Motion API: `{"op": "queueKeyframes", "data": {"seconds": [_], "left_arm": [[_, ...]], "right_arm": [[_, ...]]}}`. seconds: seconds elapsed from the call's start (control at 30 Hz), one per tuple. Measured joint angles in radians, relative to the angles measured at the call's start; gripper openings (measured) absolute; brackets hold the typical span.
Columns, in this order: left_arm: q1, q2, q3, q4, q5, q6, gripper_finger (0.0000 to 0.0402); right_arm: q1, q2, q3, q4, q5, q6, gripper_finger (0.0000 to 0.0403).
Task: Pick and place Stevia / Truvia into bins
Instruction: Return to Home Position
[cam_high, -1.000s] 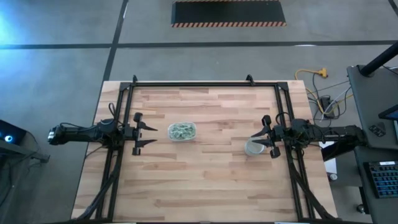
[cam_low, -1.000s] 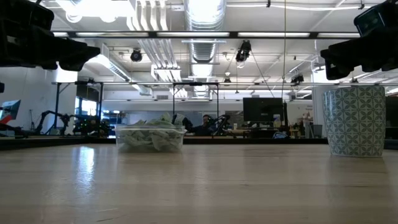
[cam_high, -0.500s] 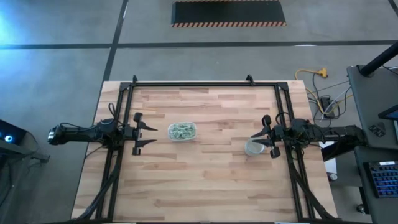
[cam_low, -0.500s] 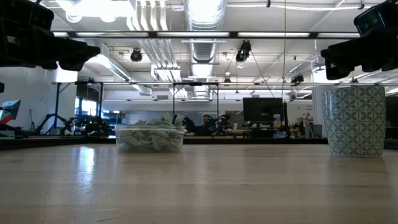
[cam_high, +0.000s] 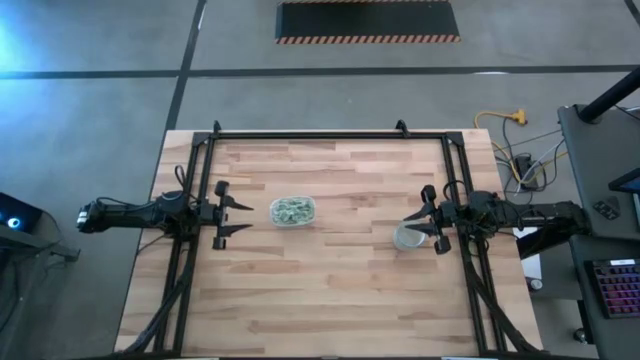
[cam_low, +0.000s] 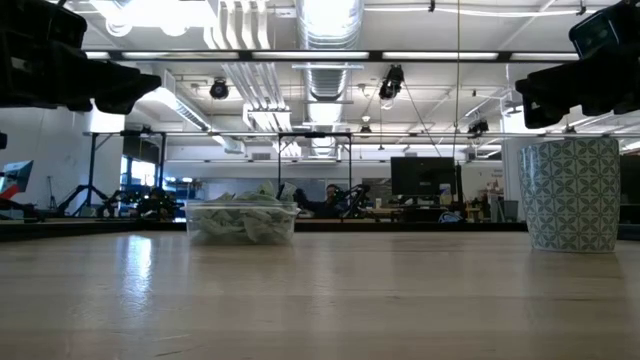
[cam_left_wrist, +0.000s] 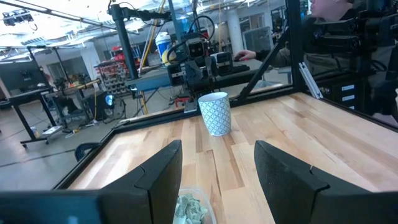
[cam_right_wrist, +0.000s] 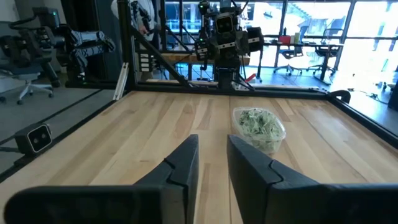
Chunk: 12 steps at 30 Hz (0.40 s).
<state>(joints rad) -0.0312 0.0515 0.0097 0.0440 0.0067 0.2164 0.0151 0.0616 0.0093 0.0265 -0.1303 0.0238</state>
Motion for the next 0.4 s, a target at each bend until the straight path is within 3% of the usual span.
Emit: {"op": "queueKeyframes", "data": {"seconds": [0.4], "left_arm": [[0.000, -0.001, 0.000, 0.000, 0.000, 0.000, 0.0185]], "right_arm": [[0.000, 0.000, 0.000, 0.000, 0.000, 0.001, 0.0077]]}}
